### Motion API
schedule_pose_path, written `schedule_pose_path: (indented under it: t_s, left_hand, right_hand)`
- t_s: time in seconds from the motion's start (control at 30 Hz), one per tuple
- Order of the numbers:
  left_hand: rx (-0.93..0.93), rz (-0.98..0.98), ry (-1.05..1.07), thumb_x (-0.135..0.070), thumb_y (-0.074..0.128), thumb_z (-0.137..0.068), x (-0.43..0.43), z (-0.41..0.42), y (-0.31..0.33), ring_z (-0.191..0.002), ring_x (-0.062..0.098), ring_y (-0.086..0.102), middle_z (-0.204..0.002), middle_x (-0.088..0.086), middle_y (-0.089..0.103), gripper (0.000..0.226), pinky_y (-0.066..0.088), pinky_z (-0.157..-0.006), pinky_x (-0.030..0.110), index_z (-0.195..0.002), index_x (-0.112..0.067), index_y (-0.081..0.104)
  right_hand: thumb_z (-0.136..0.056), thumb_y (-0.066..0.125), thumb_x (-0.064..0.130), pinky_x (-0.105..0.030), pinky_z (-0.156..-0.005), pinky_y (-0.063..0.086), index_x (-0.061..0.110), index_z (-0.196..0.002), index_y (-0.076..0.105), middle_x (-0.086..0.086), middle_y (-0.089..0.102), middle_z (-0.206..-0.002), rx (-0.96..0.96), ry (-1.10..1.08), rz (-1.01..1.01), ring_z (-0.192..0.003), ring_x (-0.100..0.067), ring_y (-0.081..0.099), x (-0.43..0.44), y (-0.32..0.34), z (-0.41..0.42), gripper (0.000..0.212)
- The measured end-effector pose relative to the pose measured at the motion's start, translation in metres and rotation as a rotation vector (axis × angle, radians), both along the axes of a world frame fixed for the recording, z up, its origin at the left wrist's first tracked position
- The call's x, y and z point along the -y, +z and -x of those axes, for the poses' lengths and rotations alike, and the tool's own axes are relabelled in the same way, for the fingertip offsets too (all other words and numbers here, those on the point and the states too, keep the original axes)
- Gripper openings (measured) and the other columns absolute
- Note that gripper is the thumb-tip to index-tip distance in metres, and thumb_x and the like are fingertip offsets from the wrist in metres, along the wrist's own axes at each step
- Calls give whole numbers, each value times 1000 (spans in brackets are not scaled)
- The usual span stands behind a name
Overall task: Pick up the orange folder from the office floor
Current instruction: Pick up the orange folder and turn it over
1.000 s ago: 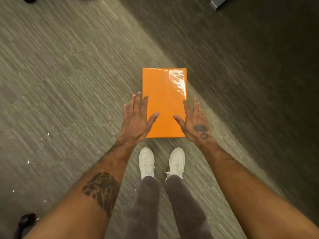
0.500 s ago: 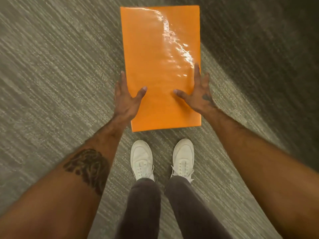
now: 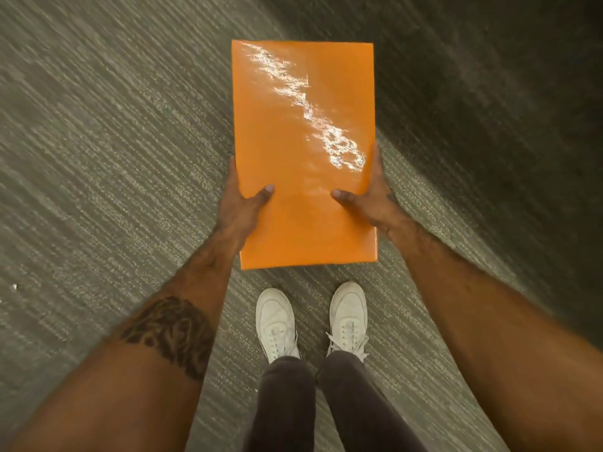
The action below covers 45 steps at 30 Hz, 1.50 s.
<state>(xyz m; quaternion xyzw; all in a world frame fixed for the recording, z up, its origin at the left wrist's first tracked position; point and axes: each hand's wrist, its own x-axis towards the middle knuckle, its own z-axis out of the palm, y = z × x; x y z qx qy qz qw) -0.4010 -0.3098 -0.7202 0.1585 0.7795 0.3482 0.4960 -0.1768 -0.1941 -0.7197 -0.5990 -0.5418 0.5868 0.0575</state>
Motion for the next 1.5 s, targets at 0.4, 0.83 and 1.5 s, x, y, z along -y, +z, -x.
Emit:
schedule_pose_path:
  t_s: [0.4, 0.83, 1.5]
  left_hand:
    - [49, -151, -97, -29, 74, -87, -92, 41, 176, -129, 23, 51, -150, -2, 46, 91, 46, -105, 50, -156, -36, 14]
    - [5, -207, -319, -26, 72, -88, -252, 35, 281, -126, 22, 52, -146, -4, 46, 91, 47, -101, 43, -157, -33, 12]
    - [-47, -205, -563, -26, 74, -86, -512, 45, 219, -120, 26, 57, -128, -1, 59, 59, 48, -99, 45, -137, -27, 44]
  right_hand:
    - [-72, 86, 36, -51, -110, 39, 42, -153, -13, 7, 29, -155, -68, -161, -75, -136, -19, 39, -50, 172, 27, 128]
    - [-71, 85, 43, -57, -114, 31, 49, -149, -18, 0, 21, -162, -70, -302, -78, -144, -27, 30, -170, 266, 11, 130]
    - [-70, 82, 52, -34, -111, 36, 27, -153, 25, -1, 48, -147, 46, -490, -86, -132, -21, 47, -365, 201, 4, 104]
